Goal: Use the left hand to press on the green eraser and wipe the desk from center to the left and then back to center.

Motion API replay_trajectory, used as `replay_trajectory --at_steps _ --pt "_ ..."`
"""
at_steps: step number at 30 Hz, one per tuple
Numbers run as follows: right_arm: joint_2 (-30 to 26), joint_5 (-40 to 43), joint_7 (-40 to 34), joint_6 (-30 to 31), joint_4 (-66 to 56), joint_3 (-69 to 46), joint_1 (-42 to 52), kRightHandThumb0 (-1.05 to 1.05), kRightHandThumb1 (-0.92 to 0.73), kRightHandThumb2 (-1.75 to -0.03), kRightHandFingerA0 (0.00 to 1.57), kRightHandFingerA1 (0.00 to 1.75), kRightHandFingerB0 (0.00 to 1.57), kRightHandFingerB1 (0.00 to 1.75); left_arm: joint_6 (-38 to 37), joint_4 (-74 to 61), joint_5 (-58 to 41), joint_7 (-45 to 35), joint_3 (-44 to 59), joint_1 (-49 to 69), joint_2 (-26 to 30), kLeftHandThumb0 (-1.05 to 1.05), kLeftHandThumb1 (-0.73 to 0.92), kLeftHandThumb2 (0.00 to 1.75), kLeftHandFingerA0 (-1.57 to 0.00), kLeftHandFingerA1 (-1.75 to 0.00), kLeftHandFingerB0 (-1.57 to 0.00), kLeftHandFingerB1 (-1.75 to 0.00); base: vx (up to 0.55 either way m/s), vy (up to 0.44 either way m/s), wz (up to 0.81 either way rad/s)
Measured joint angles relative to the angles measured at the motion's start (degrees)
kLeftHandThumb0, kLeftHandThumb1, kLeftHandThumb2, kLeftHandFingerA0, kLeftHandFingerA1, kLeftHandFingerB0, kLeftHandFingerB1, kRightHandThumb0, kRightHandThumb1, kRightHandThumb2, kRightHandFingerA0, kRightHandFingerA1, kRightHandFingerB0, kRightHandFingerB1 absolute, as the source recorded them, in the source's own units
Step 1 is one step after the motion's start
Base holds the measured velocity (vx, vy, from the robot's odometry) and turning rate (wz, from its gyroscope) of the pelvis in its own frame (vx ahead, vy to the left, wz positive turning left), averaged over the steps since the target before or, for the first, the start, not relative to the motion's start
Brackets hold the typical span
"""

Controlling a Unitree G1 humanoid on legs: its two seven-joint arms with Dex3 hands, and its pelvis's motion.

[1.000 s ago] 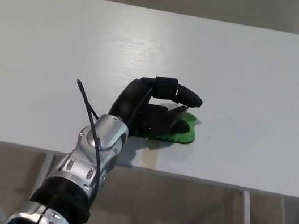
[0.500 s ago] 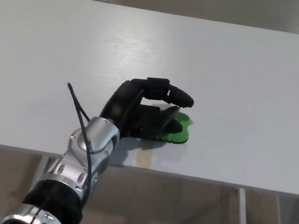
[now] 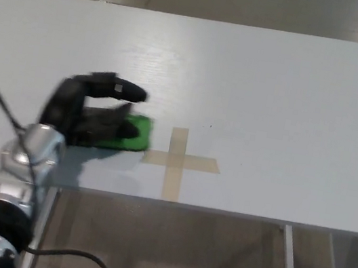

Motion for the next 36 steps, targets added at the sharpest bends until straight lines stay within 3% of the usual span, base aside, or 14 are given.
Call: replay_trajectory --at_steps 12,17,27,30,36 --pt "0.02 -0.11 -0.59 0.16 0.76 0.05 -0.47 -0.4 -0.73 -0.62 0.7 0.55 0.66 0.43 -0.66 9.79 -3.27 -0.72 7.86 -1.66 10.59 -0.12 0.84 0.65 -1.07 -0.55 -0.94 -0.7 0.0 0.0 0.0" --pt "0.02 -0.02 -0.58 0.16 1.21 -0.09 -1.13 -0.4 -0.73 -0.62 0.71 0.55 0.66 0.43 -0.56 13.36 -4.24 -1.06 10.5 -1.99 14.23 -0.22 0.78 0.63 -1.18 -0.57 -1.02 -0.74 0.0 0.0 0.0" --pt "0.05 0.2 -0.37 0.17 1.41 -0.25 -0.58 -0.39 -0.73 -0.62 0.7 0.55 0.66 0.43 -0.2 15.34 -5.2 -0.9 11.87 -1.99 16.21 -0.22 0.76 0.65 -1.2 -0.56 -1.04 -0.74 0.0 0.0 0.0" --pt "0.05 0.16 -0.47 0.17 1.41 -0.19 -0.32 -0.38 -0.73 -0.62 0.7 0.55 0.66 0.42 -0.2 15.42 -5.22 -0.76 11.61 -2.0 16.19 -0.12 0.81 0.66 -1.12 -0.55 -0.95 -0.72 0.0 0.0 0.0" --pt "0.04 0.0 -0.6 0.17 1.39 0.03 -0.31 -0.39 -0.73 -0.62 0.7 0.55 0.66 0.43 -0.53 14.93 -4.78 0.03 9.08 -2.5 14.98 -0.17 0.79 0.66 -1.14 -0.55 -0.99 -0.7 0.0 0.0 0.0"
